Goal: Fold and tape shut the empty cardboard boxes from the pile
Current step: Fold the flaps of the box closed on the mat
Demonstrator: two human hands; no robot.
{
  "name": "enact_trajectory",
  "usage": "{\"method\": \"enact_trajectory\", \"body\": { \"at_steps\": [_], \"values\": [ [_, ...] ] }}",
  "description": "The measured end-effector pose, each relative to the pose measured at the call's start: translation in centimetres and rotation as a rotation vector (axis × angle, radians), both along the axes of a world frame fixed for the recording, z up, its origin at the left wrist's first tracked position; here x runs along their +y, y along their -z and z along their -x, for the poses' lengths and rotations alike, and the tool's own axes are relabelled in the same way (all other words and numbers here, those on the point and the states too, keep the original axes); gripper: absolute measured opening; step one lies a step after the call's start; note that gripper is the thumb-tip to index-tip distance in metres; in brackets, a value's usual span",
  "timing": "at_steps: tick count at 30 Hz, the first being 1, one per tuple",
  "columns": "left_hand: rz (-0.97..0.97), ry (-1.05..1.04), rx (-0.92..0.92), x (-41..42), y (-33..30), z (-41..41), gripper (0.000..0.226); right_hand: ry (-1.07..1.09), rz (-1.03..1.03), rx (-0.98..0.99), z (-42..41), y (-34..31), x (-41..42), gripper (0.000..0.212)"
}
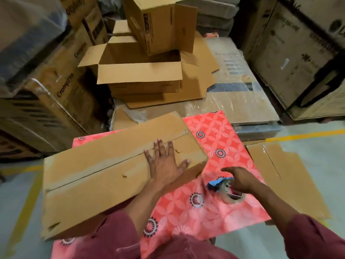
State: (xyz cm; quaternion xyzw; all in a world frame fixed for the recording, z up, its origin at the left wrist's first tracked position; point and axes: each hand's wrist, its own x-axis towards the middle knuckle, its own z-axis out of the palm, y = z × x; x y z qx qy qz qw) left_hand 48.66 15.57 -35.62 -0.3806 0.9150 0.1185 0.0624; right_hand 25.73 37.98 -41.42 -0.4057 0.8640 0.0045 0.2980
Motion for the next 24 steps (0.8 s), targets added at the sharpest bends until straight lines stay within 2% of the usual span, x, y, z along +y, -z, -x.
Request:
{"method": "enact_trajectory", "body": {
  "at_steps": [5,8,12,20,24],
  "values": [
    [0.032,-0.063,-0.011,0.2,0.2,0.4,0.116,-0.188,-0.083,-0.028,2.2,3.3,-0.2,0.063],
    [0.056,-0.094,-0.004,0.5,0.3,0.6,0.117,-0.292,-0.056,-0.011,2.7,4.2,-0.3,0.046],
    [0.04,-0.133,0.008,1.0,0.4,0.9,0.116,-0.399,-0.014,-0.036,2.8,3.7,-0.4,0.042],
    [-0.016,-0.074,0.023,-0.2,-0.4,-0.8,0.108,-0.5,0.32,-0.407,-0.7,-4.1,-2.6,0.027],
    [-0.009,-0.076,0.001,-1.4,-0.6,-4.3,0.113,-0.514,0.466,-0.585,-3.9,-10.7,-6.5,0.043]
  ]
}}
